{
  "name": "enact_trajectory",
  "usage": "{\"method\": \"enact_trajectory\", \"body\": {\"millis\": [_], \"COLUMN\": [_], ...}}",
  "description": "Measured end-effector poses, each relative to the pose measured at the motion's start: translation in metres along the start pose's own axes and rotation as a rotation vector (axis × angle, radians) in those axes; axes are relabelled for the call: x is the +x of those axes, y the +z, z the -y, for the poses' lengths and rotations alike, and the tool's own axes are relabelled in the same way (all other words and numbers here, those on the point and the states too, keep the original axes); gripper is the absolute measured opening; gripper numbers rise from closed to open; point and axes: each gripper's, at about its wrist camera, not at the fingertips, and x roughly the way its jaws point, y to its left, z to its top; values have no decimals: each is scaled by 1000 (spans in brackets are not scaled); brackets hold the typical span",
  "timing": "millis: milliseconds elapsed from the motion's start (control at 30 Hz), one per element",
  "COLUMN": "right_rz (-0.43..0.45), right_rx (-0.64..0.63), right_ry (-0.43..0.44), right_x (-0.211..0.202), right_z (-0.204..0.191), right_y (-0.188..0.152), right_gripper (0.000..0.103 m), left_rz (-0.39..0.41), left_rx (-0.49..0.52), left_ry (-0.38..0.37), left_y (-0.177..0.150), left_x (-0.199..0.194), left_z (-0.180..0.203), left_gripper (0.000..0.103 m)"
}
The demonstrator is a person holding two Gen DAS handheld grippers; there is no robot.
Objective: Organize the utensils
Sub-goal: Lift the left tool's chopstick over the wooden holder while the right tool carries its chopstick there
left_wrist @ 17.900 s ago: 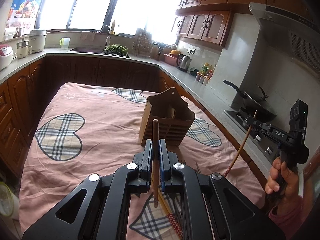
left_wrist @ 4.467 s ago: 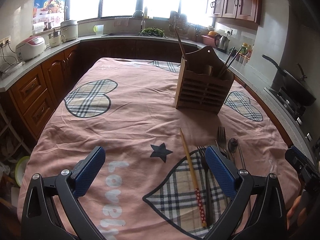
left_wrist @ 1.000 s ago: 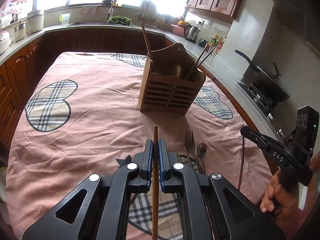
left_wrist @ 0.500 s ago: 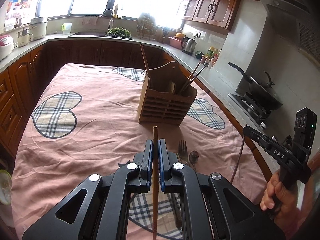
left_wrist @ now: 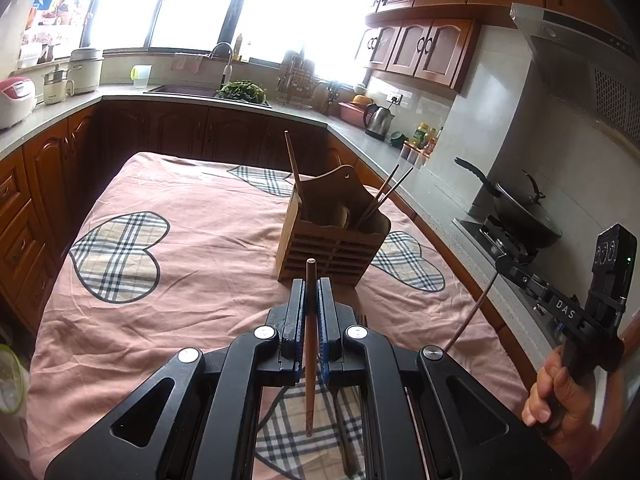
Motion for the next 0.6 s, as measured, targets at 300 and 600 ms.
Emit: {"method": "enact_trajectory", "body": {"millis": [300, 600], "right_rz": [60, 157], "right_rx": [-10, -5], "right_ry": [19, 33], "right_x": [5, 18], "right_z": [-5, -8], "right_y": [25, 68], "right_gripper": [4, 4], "left_rz": [77, 193], "left_rx": [-8, 2], "left_ry": [-20, -15], "left_y": [27, 78], "left_x": [-1, 3], "left_z": [3, 12], "left_gripper": [5, 5]}}
